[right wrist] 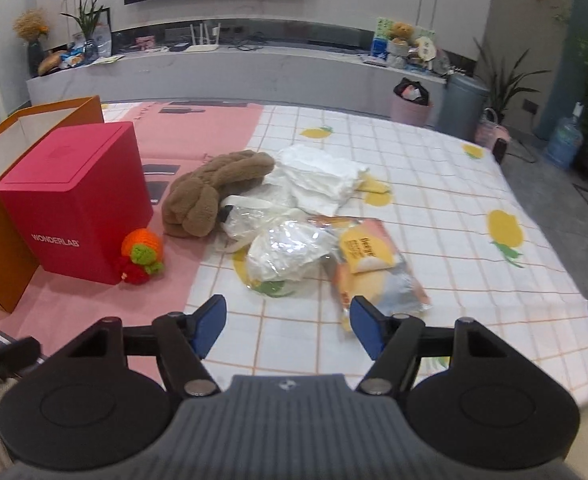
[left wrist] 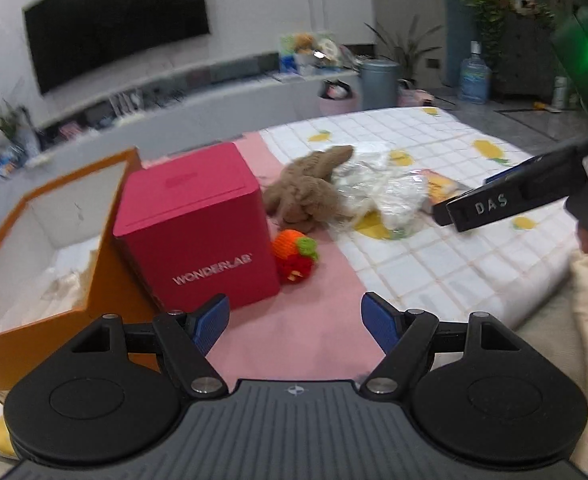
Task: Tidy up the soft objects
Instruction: 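Move both grippers back over the bed toward the remaining items, then grasp the orange crochet ball with the left gripper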
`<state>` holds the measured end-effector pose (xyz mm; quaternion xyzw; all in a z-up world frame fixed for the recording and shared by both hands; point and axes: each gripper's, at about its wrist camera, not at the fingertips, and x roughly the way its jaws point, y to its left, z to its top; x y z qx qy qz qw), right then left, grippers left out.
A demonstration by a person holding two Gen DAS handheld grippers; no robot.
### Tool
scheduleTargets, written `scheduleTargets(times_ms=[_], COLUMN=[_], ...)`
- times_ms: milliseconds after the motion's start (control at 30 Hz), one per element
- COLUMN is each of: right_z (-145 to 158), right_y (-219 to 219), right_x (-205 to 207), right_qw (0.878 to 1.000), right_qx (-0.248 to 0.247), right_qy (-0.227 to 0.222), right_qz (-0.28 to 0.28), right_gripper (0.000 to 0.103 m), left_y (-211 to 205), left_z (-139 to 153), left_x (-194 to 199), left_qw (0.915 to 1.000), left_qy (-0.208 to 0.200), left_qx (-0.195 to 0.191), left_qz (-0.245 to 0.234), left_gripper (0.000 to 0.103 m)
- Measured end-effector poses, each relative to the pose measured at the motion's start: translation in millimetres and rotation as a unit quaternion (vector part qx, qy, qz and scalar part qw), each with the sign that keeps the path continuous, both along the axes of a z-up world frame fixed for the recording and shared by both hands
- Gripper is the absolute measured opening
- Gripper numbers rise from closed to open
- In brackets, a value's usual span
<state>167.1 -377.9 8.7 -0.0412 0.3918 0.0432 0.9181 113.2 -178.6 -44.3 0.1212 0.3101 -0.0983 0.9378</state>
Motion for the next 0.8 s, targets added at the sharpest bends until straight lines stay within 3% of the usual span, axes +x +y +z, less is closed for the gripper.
scheduleTargets(times_ms=[133, 267, 433, 533, 667, 800], right_z=[-14.8, -26.5, -37.2, -38.5, -35.5, -40.5], right_y=[-6.1, -14.0, -28.5, -33.1, -33.8, -40.9], right_x=[15.8, 24.8, 26.2, 23.1, 21.9, 26.8], right_qw=[1.000, 1.000, 0.998, 0.997, 0.998, 0.997], right_qx=[-0.002, -0.006, 0.028, 0.041, 0.017, 0.028], right_qy=[0.007, 0.014, 0.028, 0.032, 0.016, 0.021], right_qz=[-0.018, -0.022, -0.053, -0.062, -0.055, -0.066], right_gripper=[0.068, 0.068, 0.068, 0.068, 0.068, 0.068], left_y=[-14.3, -24.7, -39.6, -51.4, -68.3, -79.4], left_z=[-18.3, -31.7, -48.0, -54.5, -58.9, -58.6], left_x=[2.0, 8.0, 22.5, 28.7, 35.6, 48.3], left_qw=[0.9984, 0.9965, 0.9904, 0.9852, 0.9772, 0.9642], left_qy=[-0.038, -0.047, -0.028, -0.023, -0.039, -0.031], left_qx=[0.015, -0.009, -0.055, -0.078, -0.078, -0.081], left_qz=[0.040, 0.068, 0.124, 0.151, 0.194, 0.251], left_gripper=[0.088, 0.088, 0.088, 0.088, 0.088, 0.088])
